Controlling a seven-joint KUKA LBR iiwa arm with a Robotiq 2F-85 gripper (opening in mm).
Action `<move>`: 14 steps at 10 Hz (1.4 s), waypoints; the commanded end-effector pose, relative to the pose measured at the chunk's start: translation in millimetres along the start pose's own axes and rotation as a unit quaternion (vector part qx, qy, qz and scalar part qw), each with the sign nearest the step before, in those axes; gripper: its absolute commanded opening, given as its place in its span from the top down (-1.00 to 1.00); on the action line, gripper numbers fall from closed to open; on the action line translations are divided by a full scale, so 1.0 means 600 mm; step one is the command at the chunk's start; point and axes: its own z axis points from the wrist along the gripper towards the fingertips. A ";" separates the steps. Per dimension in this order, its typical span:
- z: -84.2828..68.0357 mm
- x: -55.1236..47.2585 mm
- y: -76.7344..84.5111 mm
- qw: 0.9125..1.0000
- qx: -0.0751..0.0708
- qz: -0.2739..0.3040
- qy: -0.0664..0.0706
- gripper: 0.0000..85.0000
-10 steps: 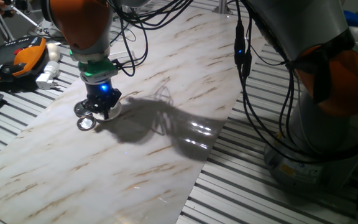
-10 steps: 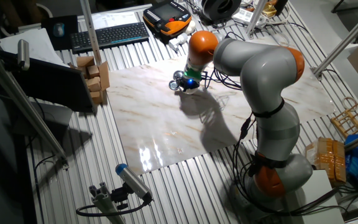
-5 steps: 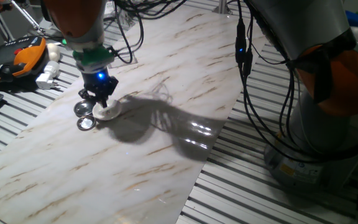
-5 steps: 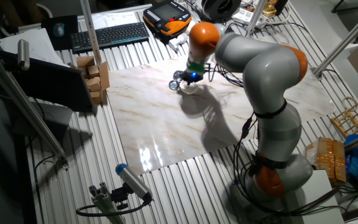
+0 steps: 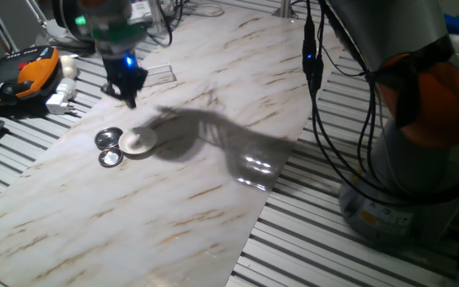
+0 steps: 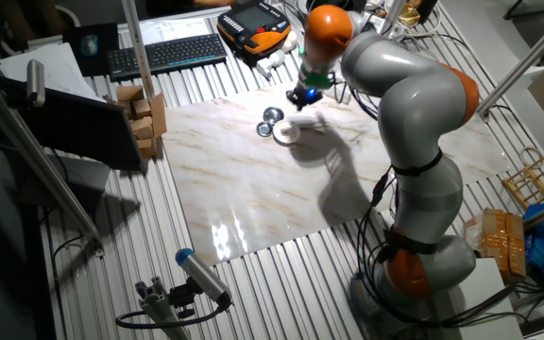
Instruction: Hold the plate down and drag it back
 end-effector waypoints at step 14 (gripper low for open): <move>-0.006 -0.014 -0.029 0.995 0.027 -0.092 0.027 1.00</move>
